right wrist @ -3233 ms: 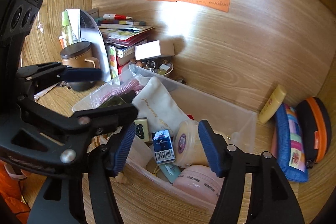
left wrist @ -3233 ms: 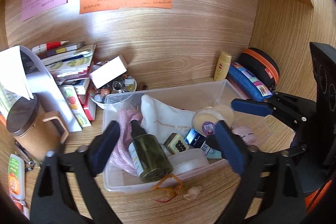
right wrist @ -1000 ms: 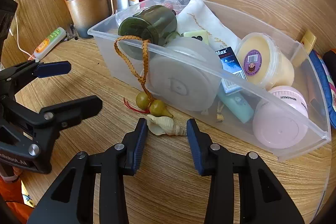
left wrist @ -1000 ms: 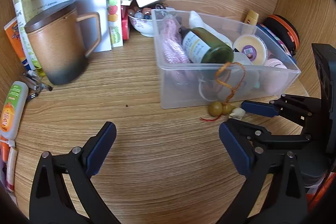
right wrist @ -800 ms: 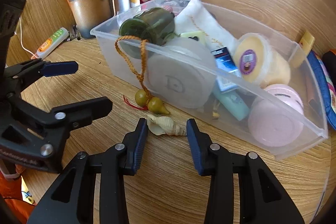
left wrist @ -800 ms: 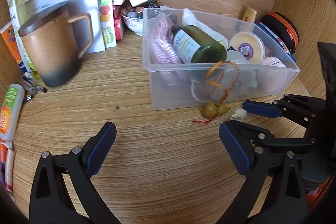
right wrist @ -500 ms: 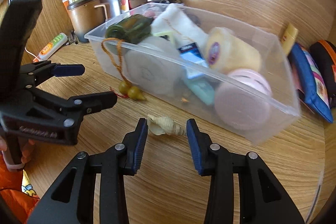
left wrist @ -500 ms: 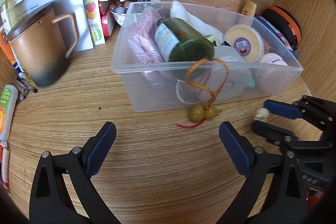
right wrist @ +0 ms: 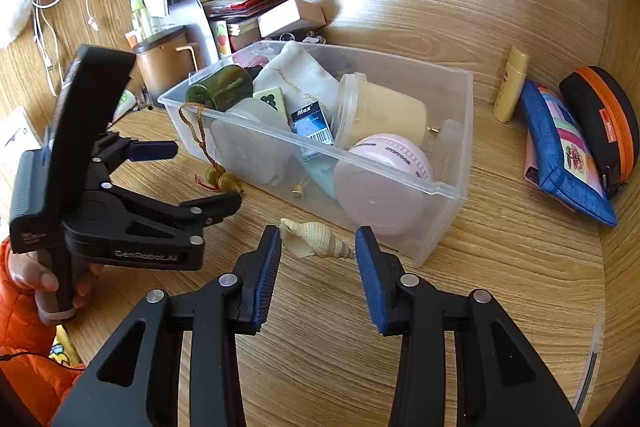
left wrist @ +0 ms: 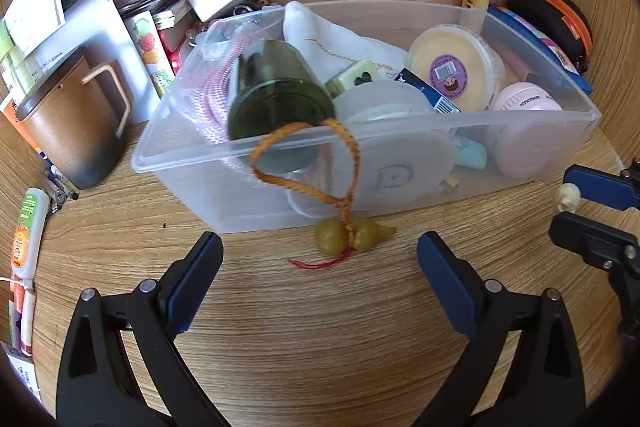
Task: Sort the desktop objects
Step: 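Close the right tool on the seashell while the left tool grasps the yellow gourd pendant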
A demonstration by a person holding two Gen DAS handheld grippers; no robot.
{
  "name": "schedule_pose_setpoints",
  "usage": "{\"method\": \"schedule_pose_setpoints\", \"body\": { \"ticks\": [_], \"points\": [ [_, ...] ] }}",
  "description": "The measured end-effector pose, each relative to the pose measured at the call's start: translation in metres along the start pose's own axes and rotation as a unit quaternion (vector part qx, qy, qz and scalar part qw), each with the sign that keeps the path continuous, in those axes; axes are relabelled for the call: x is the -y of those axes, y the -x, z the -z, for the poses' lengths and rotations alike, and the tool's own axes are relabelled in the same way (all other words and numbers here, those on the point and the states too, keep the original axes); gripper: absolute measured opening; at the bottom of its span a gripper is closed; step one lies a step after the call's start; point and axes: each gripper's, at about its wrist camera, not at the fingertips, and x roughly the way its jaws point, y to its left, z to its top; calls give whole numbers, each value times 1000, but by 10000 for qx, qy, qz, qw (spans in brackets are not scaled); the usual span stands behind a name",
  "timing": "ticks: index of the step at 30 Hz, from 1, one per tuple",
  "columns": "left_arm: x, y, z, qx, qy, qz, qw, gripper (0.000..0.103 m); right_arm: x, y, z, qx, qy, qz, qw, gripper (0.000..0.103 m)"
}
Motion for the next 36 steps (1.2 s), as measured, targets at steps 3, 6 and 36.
{"method": "schedule_pose_setpoints", "body": {
  "ticks": [3, 6, 36],
  "points": [
    [3, -5, 0, -87, -13, -45, 10000, 84, 2, 5, 1, 80, 0, -37, 10000, 35],
    [3, -7, -2, -108, 97, 79, 9999, 79, 4, 9, 2, 174, -1, -86, 9998, 35],
    [-19, 23, 9, 350, 364, 353, 9981, 42, -4, 19, -3, 339, 92, 21, 9994, 35]
  ]
}}
